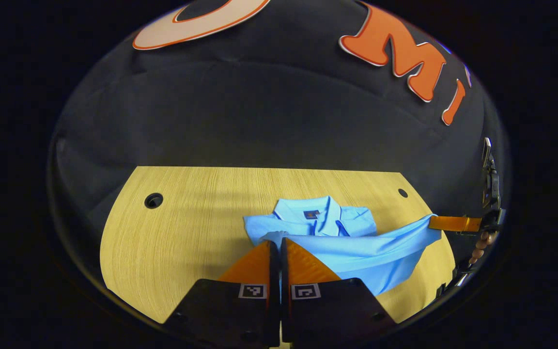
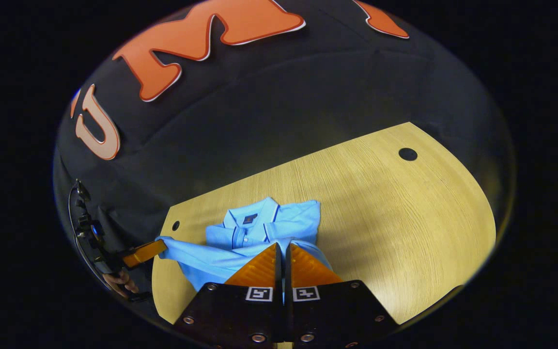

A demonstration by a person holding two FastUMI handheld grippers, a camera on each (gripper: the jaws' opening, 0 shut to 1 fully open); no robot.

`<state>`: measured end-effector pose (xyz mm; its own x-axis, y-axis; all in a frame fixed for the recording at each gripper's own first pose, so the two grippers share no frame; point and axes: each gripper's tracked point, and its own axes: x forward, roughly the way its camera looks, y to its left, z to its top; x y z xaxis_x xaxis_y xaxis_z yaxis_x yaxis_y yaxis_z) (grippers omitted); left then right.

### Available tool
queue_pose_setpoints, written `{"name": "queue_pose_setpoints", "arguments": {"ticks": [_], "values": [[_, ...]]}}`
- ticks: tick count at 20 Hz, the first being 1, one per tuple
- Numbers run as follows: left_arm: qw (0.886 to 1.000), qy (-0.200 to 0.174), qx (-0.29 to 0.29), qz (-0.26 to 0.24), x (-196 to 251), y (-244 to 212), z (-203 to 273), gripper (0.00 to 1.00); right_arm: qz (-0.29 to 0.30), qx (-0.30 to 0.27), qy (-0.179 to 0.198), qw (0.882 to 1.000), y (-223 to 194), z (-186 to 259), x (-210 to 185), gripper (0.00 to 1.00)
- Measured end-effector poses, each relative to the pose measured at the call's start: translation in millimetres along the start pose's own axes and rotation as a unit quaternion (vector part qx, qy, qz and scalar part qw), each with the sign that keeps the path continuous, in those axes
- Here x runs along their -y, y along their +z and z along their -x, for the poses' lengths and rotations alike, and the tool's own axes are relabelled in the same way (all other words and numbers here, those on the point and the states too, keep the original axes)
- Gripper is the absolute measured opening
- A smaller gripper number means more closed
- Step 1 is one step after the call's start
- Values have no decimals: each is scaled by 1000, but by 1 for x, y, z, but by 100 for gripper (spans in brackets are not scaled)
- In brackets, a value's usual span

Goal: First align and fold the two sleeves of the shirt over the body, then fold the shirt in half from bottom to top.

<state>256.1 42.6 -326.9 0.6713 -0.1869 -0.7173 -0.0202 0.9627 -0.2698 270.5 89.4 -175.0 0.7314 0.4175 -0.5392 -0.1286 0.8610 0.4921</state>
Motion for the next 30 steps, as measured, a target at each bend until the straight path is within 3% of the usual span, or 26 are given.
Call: {"name": "queue_pose_setpoints", "arguments": {"ticks": [5,7,9,10,11,12,13,14,16,19,20,24,26,30], "values": [[1000,7,2,-17,-15,33,-54,5,-6,-15,-10,1000,31,-58,1,2],[999,33,-2,-39,-29,40,-65,9,-28,-11,-18,999,42,-70,8,5],[997,51,12,-49,-40,54,-70,13,-42,-1,-24,999,53,-74,18,14],[997,54,17,-47,-40,58,-66,15,-44,3,-27,999,56,-73,22,24],[997,54,21,-43,-38,62,-59,22,-40,6,-29,999,58,-67,25,31],[998,52,18,-37,-34,61,-53,34,-27,11,-31,999,60,-60,29,45],[999,42,11,-28,-24,58,-43,38,-8,18,-33,999,61,-52,31,53],[999,29,4,-22,-13,53,-31,52,11,19,-37,999,60,-43,32,64],[999,25,21,-26,3,54,-9,72,44,32,-41,998,59,-18,30,78],[997,27,51,-57,42,51,53,89,85,74,-28,993,59,37,14,96],[996,18,57,-66,55,48,69,94,97,91,-28,991,59,54,12,98],[990,24,116,-77,85,41,139,94,159,162,-34,973,60,115,1,99],[981,49,165,-94,92,46,173,96,194,197,-62,959,61,142,9,99],[964,59,232,-118,120,39,233,96,202,242,-46,948,42,198,-9,99]]}}
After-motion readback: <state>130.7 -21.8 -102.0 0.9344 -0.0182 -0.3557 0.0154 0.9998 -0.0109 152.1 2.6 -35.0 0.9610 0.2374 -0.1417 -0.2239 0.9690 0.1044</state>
